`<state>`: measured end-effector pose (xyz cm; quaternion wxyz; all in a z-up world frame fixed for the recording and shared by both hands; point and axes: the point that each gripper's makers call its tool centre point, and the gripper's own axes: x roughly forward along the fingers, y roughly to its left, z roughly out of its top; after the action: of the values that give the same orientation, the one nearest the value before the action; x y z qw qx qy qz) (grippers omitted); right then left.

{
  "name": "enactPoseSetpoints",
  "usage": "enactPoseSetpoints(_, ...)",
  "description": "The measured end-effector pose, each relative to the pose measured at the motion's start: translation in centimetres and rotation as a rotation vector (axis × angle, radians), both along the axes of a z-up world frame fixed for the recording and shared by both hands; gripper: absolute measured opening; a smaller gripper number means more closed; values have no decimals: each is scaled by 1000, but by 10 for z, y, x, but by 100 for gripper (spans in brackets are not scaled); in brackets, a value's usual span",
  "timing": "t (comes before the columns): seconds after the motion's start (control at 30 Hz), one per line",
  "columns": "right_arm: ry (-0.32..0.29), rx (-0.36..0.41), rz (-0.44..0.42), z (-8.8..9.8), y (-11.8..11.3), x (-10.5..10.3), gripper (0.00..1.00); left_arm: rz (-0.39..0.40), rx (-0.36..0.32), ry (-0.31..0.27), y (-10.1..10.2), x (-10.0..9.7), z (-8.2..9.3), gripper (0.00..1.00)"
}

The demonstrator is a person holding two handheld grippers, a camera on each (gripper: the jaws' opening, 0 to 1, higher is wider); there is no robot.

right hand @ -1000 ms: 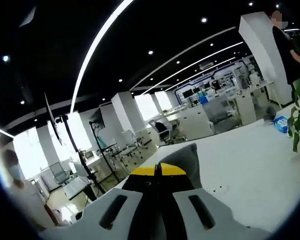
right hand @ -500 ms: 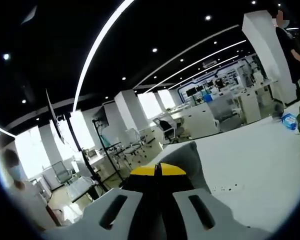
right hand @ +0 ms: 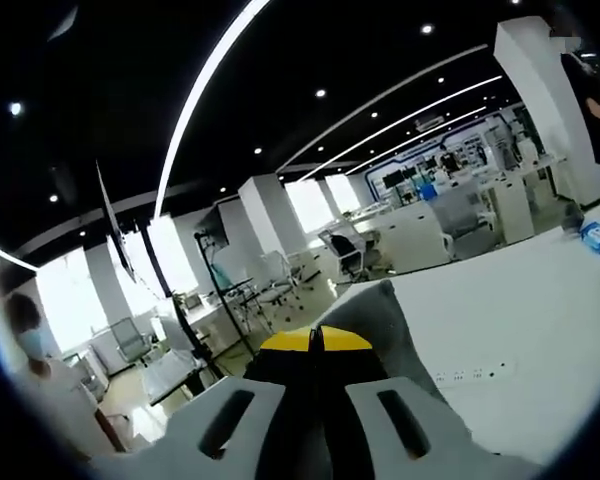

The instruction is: Fold the towel on the table until its edges align and the towel forms a compact rectangular stack.

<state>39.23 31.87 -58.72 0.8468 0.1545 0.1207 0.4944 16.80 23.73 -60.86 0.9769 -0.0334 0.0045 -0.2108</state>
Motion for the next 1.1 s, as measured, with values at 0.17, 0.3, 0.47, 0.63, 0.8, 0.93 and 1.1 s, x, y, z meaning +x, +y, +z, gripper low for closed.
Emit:
enactPoseSetpoints(0.17, 3, -26, 26, -11, 14, -5, 0, 29, -8, 26, 14, -4, -12, 7)
enactPoseSetpoints(0.3, 14, -49, 44, -24, 21, -11, 0, 39, -18, 52, 18, -8, -23, 7)
enactPoseSetpoints(0.47, 19, -71, 53, -35, 26, -15, 0, 52, -24, 79, 22, -13, -34, 7)
enactPoseSetpoints(0.63, 28, -87, 61, -44, 31, -19, 0, 81, -28, 107, 32, -17, -44, 7)
enactPoseSetpoints(0.8, 35, -101, 71, -52, 40, -22, 0, 128, -60, 118, 44, -21, -49, 7)
enactPoseSetpoints(0.93, 38, -117, 73, -59, 48, -25, 0, 163, -71, 133, 55, -25, -57, 7)
enactPoseSetpoints(1.1, 44, -144, 86, -74, 63, -29, 0, 203, -84, 168, 71, -32, -74, 7)
